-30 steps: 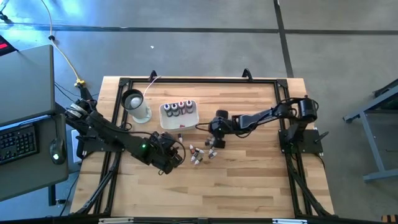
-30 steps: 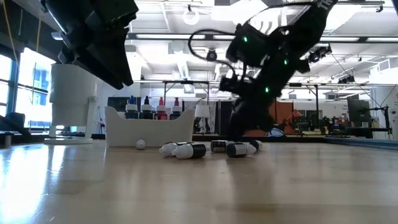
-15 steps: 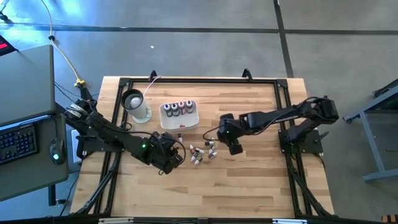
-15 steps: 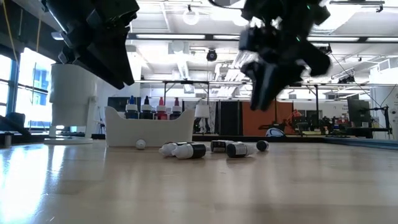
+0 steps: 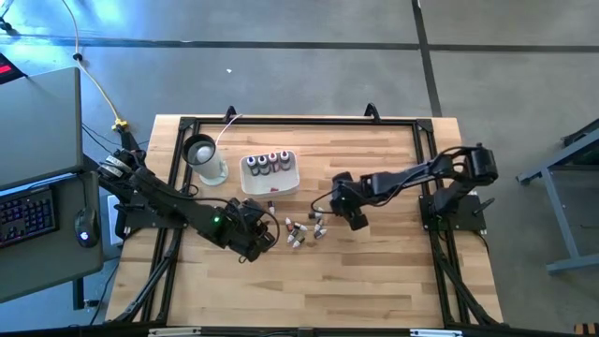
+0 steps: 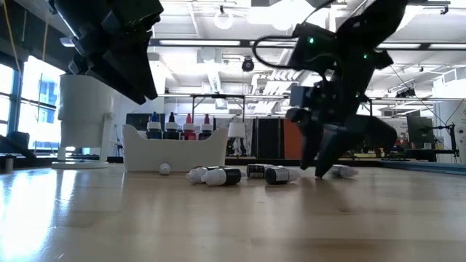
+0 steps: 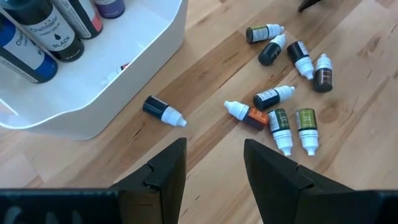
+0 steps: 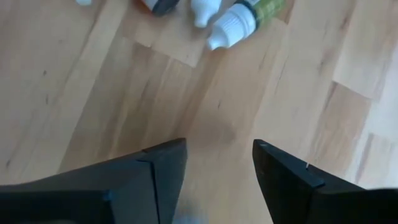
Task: Pick & Place food coloring
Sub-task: Put the small blue food coloring bottle into the white bin
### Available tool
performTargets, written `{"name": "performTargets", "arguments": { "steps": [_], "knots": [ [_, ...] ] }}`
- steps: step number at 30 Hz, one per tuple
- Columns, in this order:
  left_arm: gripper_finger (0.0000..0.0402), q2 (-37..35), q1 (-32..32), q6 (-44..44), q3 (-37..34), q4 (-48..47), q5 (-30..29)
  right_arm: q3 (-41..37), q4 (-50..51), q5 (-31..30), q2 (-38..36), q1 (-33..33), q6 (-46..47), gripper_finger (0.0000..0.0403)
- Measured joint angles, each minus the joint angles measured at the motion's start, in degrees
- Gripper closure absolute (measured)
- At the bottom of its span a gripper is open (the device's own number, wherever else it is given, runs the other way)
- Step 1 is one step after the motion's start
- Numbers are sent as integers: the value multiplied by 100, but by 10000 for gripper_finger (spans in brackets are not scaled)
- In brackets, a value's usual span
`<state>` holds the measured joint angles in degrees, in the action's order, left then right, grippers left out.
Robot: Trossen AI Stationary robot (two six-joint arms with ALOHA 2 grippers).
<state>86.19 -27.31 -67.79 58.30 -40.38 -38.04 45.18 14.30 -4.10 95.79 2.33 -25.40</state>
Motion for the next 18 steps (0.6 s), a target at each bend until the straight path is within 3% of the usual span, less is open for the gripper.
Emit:
{"name": "performTargets", "arguments": {
  "steps": [5,10,15,18],
  "knots": [
    [244,0,-2,-1,0,-2,7,-318,-579,312,11,210,88,237],
    [244,0,-2,4,0,-4,11,-342,-472,112,-172,203,1059,262],
    [244,0,-2,26,0,1,26,155,220,-553,-792,-4,1088,268],
    [244,0,-2,2,0,-4,205,511,1240,-591,-1128,-135,1520,260]
  ]
}}
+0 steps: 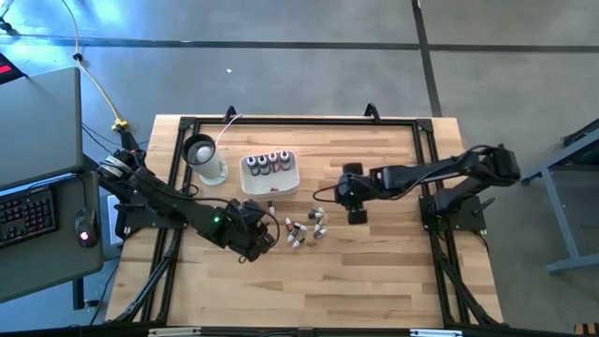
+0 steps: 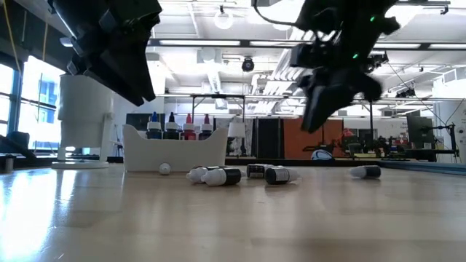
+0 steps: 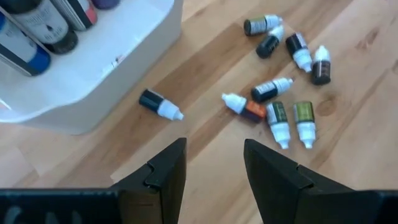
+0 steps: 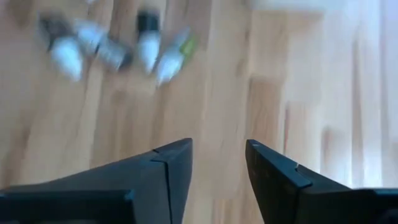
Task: Pick & Place food coloring
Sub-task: Put the small blue food coloring bottle into the white bin
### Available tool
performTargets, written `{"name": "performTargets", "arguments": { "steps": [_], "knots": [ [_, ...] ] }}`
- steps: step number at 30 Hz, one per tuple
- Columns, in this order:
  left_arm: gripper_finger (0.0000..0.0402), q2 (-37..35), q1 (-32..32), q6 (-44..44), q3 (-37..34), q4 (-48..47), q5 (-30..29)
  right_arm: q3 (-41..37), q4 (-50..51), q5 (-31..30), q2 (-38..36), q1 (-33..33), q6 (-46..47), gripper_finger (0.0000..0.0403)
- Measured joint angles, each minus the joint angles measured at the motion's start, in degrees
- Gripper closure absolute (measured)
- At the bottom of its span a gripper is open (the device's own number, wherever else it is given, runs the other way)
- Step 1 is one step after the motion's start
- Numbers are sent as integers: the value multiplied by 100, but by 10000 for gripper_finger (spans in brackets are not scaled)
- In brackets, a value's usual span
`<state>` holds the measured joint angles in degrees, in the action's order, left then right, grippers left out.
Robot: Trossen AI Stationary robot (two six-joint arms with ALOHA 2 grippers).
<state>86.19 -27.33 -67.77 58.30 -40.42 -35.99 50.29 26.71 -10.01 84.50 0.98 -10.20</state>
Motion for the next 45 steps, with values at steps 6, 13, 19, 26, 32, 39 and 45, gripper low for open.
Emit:
{"name": "performTargets", "arguments": {
  "steps": [6,13,19,26,32,39,45],
  "knots": [
    [243,0,-4,22,0,3,68,-34,794,174,-301,-359,917,229],
    [243,0,-4,140,0,6,81,-639,684,-151,-266,-595,1734,212],
    [244,0,-2,149,0,4,88,-998,645,-68,-266,-597,1408,219],
    [244,0,-4,147,0,6,93,-1348,342,-65,-266,-547,1781,220],
    [244,0,-4,146,0,9,93,-1863,-383,-97,-303,-549,2351,223],
    [244,0,-4,144,0,11,93,-2058,-782,-63,-302,-549,2175,253],
    [244,0,-4,147,0,10,96,-2076,-1127,212,-288,-544,2264,314]
  ]
}}
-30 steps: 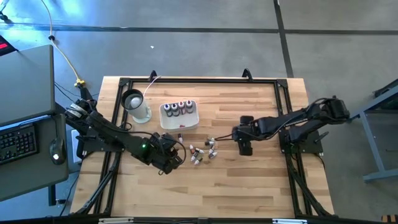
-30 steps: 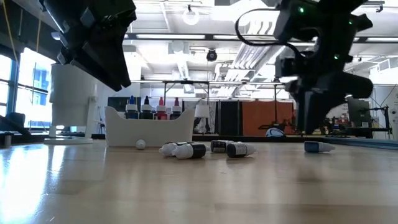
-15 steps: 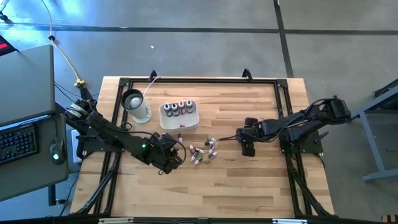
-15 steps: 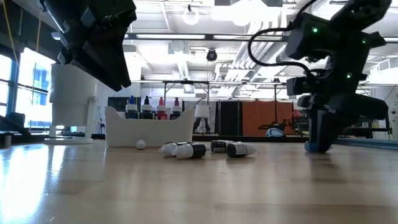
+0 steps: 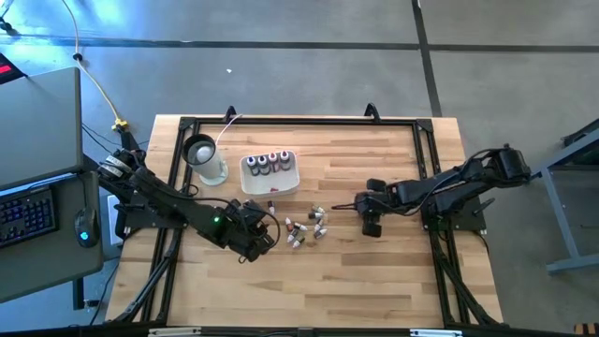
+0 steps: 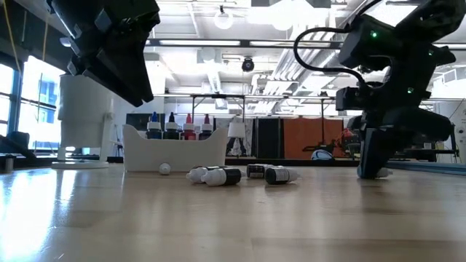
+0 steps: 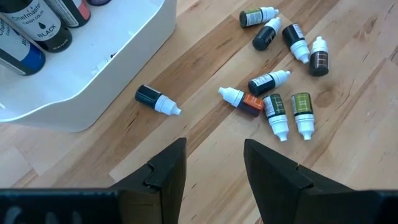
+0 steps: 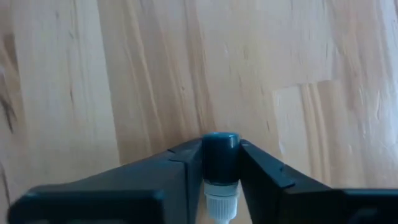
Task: Pick & Place food coloring
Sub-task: Put the small blue food coloring bottle into the white bin
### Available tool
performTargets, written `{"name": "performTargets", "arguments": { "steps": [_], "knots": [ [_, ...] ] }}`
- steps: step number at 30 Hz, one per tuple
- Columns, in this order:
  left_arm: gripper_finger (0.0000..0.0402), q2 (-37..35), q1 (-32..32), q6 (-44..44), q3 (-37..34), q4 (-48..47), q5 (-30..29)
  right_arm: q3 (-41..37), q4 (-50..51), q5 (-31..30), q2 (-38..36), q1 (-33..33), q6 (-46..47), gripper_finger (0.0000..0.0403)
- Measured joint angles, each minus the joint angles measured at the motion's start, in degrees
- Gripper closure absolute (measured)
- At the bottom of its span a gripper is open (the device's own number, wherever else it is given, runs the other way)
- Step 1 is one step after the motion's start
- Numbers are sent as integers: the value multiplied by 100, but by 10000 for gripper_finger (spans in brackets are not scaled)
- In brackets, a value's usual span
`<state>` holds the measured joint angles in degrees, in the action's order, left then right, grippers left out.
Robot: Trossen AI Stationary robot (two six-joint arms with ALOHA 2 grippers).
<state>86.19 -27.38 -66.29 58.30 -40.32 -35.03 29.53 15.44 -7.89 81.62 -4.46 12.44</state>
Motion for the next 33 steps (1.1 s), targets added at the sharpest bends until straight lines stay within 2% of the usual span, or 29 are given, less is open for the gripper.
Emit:
{"name": "performTargets", "arguments": {
  "steps": [6,9,13,16,18,20,23,28,33],
  "knots": [
    [244,0,0,52,0,-12,5,121,-1119,179,65,-5,394,340],
    [244,-4,0,54,0,-21,21,241,-2545,118,46,-5,297,331],
    [244,-61,1,302,0,-55,544,655,-4418,-265,46,-5,-583,327],
    [244,-169,-2,529,79,-156,864,1287,-5238,-856,163,61,-1453,327],
    [244,-277,-2,719,225,-415,921,1850,-5232,-893,441,186,-1835,326],
    [244,-402,-5,985,364,-525,879,2434,-5029,-644,895,319,-2018,326],
    [244,-662,-50,1204,507,-869,519,3269,-4646,-306,1766,479,-2034,326],
    [244,-1008,-115,1206,555,-1352,228,4215,-4396,-656,3275,749,-1739,325],
    [244,-1152,-229,1146,548,-2012,-105,4758,-4325,-839,4186,1030,-1465,325]
  ]
}}
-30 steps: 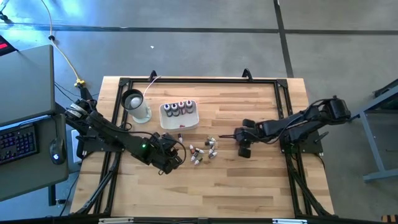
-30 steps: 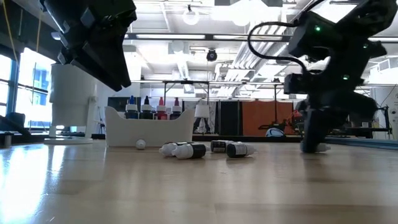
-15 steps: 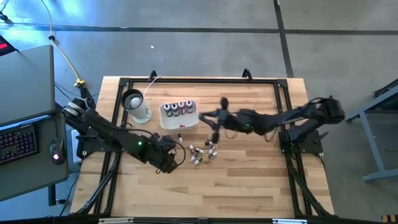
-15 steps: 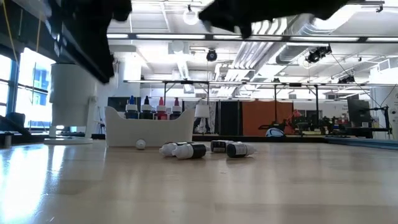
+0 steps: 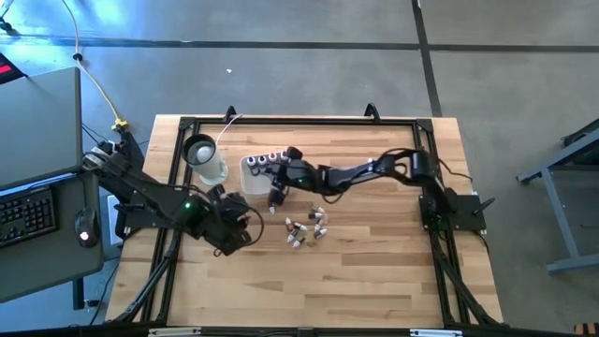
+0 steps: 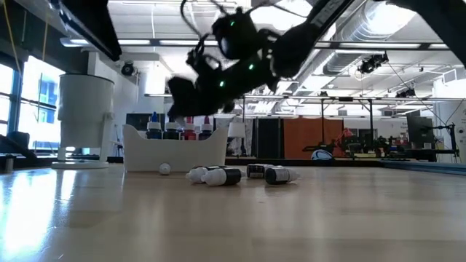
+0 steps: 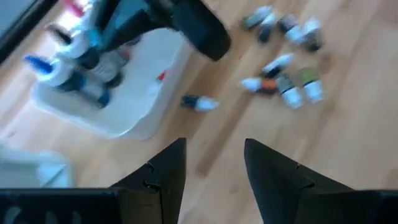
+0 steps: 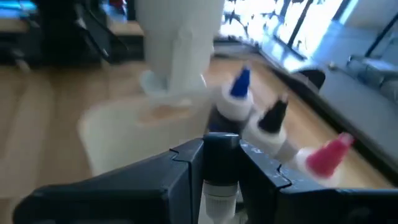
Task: Pick & Place food coloring
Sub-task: Put the small blue food coloring bottle into the white bin, then put the small violet food coloring bottle into the white bin
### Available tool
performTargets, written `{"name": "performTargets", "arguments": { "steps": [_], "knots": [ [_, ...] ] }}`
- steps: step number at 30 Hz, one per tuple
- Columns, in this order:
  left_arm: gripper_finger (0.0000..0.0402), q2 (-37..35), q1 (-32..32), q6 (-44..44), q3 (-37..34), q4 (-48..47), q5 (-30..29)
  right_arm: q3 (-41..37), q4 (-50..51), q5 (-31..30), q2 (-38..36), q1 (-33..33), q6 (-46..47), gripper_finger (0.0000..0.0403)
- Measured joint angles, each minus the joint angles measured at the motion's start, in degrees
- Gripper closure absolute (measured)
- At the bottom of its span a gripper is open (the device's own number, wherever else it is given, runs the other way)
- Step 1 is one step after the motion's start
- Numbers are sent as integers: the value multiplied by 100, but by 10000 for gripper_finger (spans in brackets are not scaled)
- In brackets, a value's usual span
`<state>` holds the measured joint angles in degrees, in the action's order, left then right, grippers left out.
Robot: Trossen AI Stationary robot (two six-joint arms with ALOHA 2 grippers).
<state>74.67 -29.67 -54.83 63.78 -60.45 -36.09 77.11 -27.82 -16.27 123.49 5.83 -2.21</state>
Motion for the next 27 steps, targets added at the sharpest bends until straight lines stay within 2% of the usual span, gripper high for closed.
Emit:
{"name": "performTargets", "arguments": {
  "steps": [2,7,10,16,20,23,27],
  "knots": [
    [244,-17,-33,-109,4,-122,-94,180,226,47,198,83,91,325],
    [244,-15,-37,-95,5,-228,-156,668,1524,102,419,187,102,313],
    [244,-13,-37,-94,5,-288,-264,821,1730,4,424,156,95,296],
    [244,-12,-37,-96,5,-308,-355,1215,2065,-18,210,-12,-394,272],
    [244,97,-37,-376,4,-192,-353,1732,3398,-181,-195,-178,-870,266],
    [244,276,-35,-684,-11,-165,-459,2219,5031,-824,-632,-382,-1001,265],
    [244,578,-25,-1042,-399,244,-724,2664,7255,-2258,-1320,-729,-528,265]
  ]
}}
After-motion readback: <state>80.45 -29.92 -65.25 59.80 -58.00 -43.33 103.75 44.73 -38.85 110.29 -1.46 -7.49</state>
